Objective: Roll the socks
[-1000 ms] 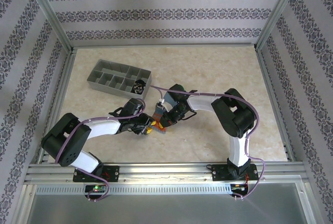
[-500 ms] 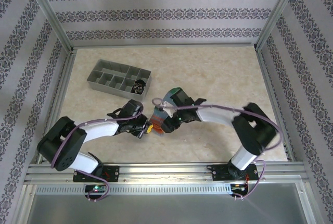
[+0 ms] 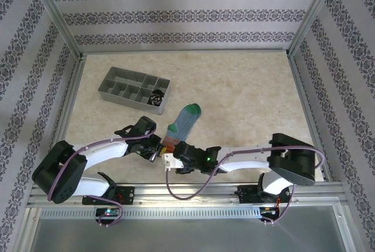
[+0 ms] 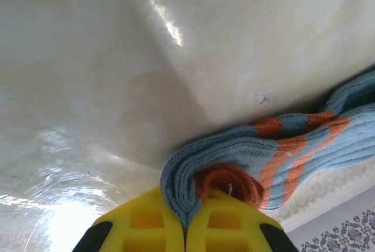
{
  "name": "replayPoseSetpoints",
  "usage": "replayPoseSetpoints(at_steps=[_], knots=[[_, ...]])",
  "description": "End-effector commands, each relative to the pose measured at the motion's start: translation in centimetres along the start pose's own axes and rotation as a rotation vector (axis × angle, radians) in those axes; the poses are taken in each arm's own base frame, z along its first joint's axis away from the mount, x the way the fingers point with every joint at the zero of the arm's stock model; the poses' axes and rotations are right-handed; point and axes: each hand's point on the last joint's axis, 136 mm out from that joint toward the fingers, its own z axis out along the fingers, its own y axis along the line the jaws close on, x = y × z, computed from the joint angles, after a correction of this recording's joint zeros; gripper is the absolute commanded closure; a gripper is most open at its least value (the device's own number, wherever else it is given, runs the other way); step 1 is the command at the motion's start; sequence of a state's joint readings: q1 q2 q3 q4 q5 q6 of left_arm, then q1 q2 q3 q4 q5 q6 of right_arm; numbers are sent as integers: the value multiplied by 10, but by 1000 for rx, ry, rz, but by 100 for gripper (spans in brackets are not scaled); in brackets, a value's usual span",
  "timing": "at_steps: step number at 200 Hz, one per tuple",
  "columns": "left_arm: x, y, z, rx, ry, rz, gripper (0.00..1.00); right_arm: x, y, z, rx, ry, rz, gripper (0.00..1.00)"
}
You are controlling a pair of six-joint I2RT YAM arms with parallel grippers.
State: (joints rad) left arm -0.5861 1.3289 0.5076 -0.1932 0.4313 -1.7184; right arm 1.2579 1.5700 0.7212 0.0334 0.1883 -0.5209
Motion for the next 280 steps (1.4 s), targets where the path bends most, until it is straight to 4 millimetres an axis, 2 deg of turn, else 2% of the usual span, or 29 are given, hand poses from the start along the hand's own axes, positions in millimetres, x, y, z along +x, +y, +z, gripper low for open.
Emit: replayPoseSetpoints(at_steps=[1, 19, 37, 62, 74, 85, 102, 140, 168, 216, 259, 280], knots=[[-9, 34, 1, -137, -20, -74, 100, -17, -17, 11, 93, 8, -67, 41], [-9, 31, 1, -131, -18, -72, 100, -14, -18, 22, 105, 35, -59, 45], [-10, 30, 0, -129, -9, -70, 100, -7, -24, 33, 125, 76, -52, 54], [-11, 29, -2, -121, -4, -66, 100, 7, -23, 45, 83, 135, 6, 76], [-11, 27, -4, -111, -1, -60, 100, 13, -16, 46, 36, 151, 35, 91], [-12, 23, -7, -92, -5, -53, 100, 16, -9, 44, -18, 147, 70, 100], [-11, 16, -13, -52, -5, -46, 99, 20, 4, 41, -118, 149, 142, 100], [-10, 6, -28, 37, -7, -62, 60, 21, 20, 33, -364, 109, 404, 100], [-13, 4, -39, 84, -26, -80, 45, 22, 25, 31, -525, 92, 551, 100], [-11, -7, -39, 135, -14, -81, 39, 26, 14, 30, -662, 69, 742, 100], [-6, -14, -35, 127, -3, -59, 46, 34, 5, 31, -762, 51, 906, 100], [-2, -18, -31, 131, 8, -34, 46, 40, 3, 34, -809, 46, 986, 100]])
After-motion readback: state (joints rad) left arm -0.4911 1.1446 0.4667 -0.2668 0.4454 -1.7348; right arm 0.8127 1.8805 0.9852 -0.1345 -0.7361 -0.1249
